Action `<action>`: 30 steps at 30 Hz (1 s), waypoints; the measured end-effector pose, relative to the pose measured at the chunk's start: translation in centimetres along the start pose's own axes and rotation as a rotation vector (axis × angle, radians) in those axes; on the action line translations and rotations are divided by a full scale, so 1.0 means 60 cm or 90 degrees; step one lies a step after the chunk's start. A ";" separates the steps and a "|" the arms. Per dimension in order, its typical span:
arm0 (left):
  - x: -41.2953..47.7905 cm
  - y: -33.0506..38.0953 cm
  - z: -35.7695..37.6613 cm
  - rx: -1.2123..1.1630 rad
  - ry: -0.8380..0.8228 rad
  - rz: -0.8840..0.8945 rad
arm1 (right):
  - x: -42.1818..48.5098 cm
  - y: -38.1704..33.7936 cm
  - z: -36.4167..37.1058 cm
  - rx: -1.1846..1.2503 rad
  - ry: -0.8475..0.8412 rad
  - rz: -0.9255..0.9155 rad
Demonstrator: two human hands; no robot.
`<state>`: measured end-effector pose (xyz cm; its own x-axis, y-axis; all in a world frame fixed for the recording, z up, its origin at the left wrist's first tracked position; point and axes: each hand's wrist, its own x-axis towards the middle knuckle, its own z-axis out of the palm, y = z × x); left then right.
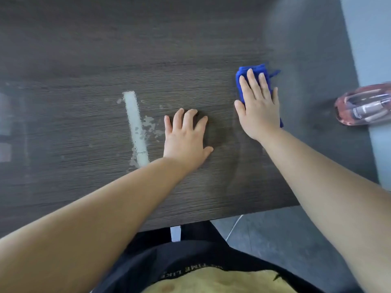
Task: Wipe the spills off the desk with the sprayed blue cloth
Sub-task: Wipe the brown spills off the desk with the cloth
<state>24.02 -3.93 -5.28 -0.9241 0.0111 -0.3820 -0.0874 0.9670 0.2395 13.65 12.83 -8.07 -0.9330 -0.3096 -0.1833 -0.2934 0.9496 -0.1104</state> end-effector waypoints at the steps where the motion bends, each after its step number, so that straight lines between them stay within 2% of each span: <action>1: -0.005 0.007 0.006 -0.005 0.006 0.007 | -0.026 0.004 0.007 0.002 0.005 -0.009; 9: -0.051 0.058 0.047 -0.021 0.024 0.055 | -0.226 0.012 0.051 -0.011 0.009 -0.063; 17: -0.088 0.108 0.067 -0.086 0.041 0.123 | -0.333 0.051 0.048 0.055 0.004 -0.154; 20: -0.087 0.118 0.066 -0.058 0.059 0.157 | -0.362 0.072 0.057 0.043 0.013 -0.179; 23: -0.086 0.129 0.061 0.020 0.016 0.227 | -0.372 0.076 0.064 0.064 0.061 -0.162; 26: -0.091 0.133 0.060 0.121 -0.031 0.284 | -0.386 0.074 0.065 0.110 0.075 -0.174; 28: -0.103 0.133 0.060 0.125 -0.049 0.304 | -0.400 0.073 0.049 0.189 0.090 -0.169; 30: -0.113 0.131 0.059 0.048 -0.063 0.314 | -0.402 0.063 0.004 0.370 0.064 -0.045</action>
<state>30.93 4.50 -3.96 -0.8084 0.4918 -0.3234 0.3810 0.8561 0.3492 35.12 23.86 -4.27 -0.9389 -0.3379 -0.0654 -0.2199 0.7350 -0.6414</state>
